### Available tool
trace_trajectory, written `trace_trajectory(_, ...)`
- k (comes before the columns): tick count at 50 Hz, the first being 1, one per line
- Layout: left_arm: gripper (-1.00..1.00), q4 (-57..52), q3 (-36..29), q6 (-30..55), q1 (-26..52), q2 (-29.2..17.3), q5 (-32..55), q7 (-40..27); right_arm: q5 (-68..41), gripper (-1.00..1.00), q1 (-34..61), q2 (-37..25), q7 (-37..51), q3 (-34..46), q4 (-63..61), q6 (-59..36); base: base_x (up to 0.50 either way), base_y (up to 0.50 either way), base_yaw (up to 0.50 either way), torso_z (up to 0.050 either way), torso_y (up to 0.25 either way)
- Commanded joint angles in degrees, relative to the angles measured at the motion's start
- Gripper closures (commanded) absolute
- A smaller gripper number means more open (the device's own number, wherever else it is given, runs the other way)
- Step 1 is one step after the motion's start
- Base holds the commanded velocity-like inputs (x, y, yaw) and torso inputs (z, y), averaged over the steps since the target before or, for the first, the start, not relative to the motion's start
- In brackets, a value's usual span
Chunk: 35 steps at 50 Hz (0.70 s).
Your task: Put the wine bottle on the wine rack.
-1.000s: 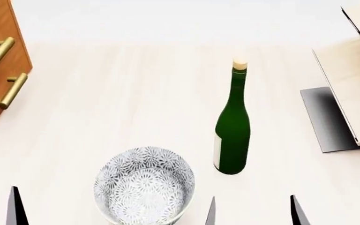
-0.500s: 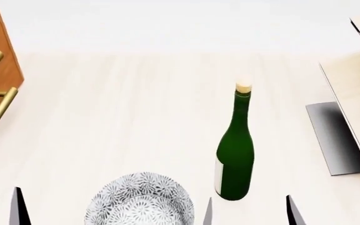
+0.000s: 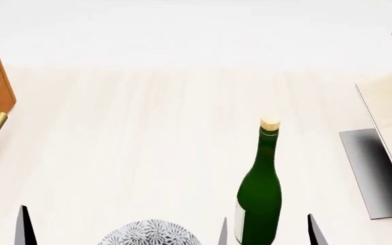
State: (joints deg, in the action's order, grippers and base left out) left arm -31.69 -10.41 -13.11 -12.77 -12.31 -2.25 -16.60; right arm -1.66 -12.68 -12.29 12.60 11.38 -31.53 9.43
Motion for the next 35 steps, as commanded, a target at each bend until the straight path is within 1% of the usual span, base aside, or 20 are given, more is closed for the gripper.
trace_trajectory(1,-1.0,0.0,-0.4,-0.1,0.0,-0.4,0.3,-0.4,0.4,-1.0,0.1,-0.3,0.5,0.4,0.3,0.2,0.18,0.0,0.0,0.0,0.0)
trace_trajectory(14,-1.0,0.2,-0.7,-0.1,0.2,-0.8,0.4,-0.8,1.0,-1.0,0.5,-0.3,1.6,0.6,0.9,0.2,0.17,0.0,0.0,0.0,0.0)
trace_trajectory(35,-1.0,0.2,-1.1,-0.1,0.2,-1.5,0.6,-1.6,-1.3,-1.0,0.4,-1.4,1.3,1.4,0.3,-1.2,0.0,-0.01,0.0,0.0,0.001)
